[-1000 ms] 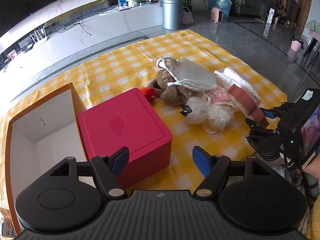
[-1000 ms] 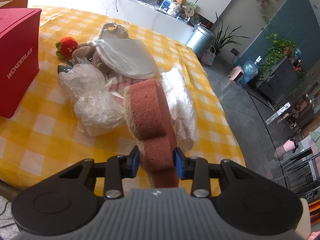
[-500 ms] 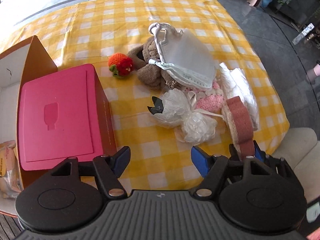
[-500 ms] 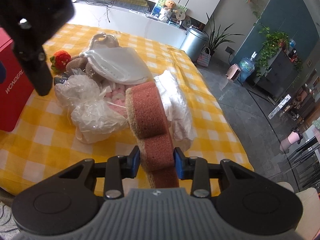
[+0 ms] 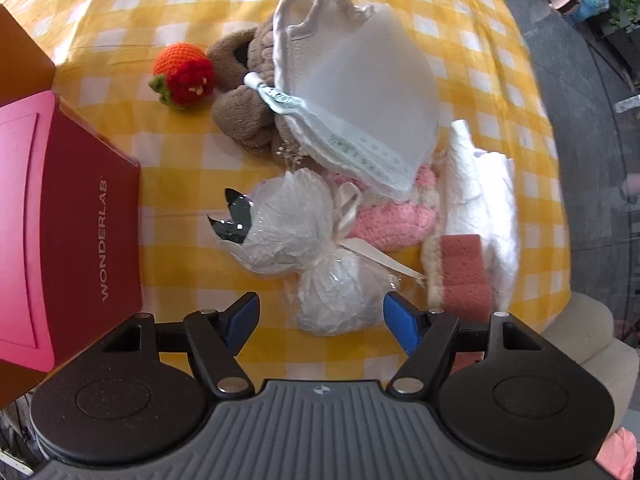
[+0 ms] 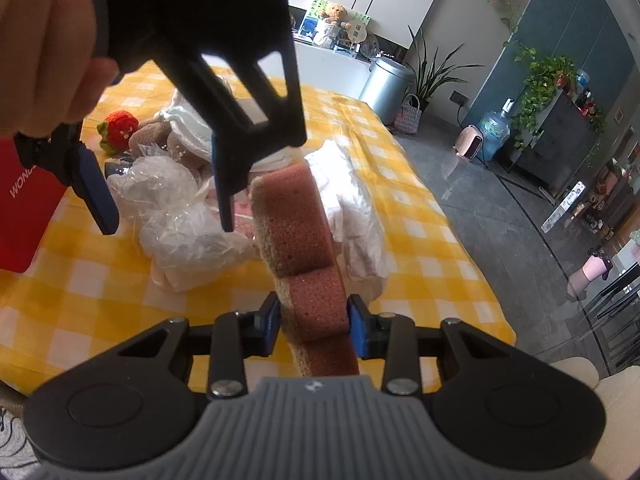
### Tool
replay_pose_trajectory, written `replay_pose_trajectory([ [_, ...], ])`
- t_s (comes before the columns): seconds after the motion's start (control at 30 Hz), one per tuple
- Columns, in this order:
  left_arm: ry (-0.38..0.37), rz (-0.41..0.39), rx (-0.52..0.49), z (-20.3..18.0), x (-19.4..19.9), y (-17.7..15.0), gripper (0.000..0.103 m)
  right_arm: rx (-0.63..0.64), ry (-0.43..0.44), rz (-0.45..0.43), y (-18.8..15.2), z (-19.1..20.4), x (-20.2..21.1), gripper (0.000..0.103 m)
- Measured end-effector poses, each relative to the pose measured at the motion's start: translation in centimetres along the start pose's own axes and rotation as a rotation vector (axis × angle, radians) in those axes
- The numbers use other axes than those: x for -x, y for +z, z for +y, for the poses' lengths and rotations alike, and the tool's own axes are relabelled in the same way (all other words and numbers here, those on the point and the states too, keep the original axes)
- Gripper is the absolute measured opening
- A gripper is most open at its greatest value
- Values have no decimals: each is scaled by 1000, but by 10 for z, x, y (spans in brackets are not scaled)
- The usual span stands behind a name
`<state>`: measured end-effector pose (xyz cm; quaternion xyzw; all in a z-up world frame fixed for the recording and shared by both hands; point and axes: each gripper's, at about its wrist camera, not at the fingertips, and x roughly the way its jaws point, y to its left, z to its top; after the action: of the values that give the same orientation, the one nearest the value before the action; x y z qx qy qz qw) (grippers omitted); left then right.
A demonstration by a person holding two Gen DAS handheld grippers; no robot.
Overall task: Organize soft objects
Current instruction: 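Grasp the plastic-wrapped bouquet with the left gripper while the right holds the sponge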
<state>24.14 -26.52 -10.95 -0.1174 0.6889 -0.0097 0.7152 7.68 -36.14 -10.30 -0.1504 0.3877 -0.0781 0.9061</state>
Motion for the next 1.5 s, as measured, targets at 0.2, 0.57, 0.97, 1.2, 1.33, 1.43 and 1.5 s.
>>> replay_pose_trajectory([
  [0.2,59,7,35,11,-13,7,87,-12,4,-5,-1,-3,-2,35],
  [0.57,-57,93,-1,31,-37,26,85,6,-4,-1,1,1,-3,35],
  [0.97,-86,143,-193,48,-10,5,41,-7,3,1,-1,-1,-1,35],
  [1.2,-21,188,-441,36,0,-26,42,7,-7,7,1,2,-3,35],
  [1.33,-8,192,-528,31,-3,-32,47,15,-12,10,1,3,-3,35],
  [1.43,-3,185,-528,29,-3,-33,50,21,-17,12,0,3,-3,35],
  [1.5,-17,172,-509,28,-1,-35,54,25,-20,12,0,4,-1,35],
])
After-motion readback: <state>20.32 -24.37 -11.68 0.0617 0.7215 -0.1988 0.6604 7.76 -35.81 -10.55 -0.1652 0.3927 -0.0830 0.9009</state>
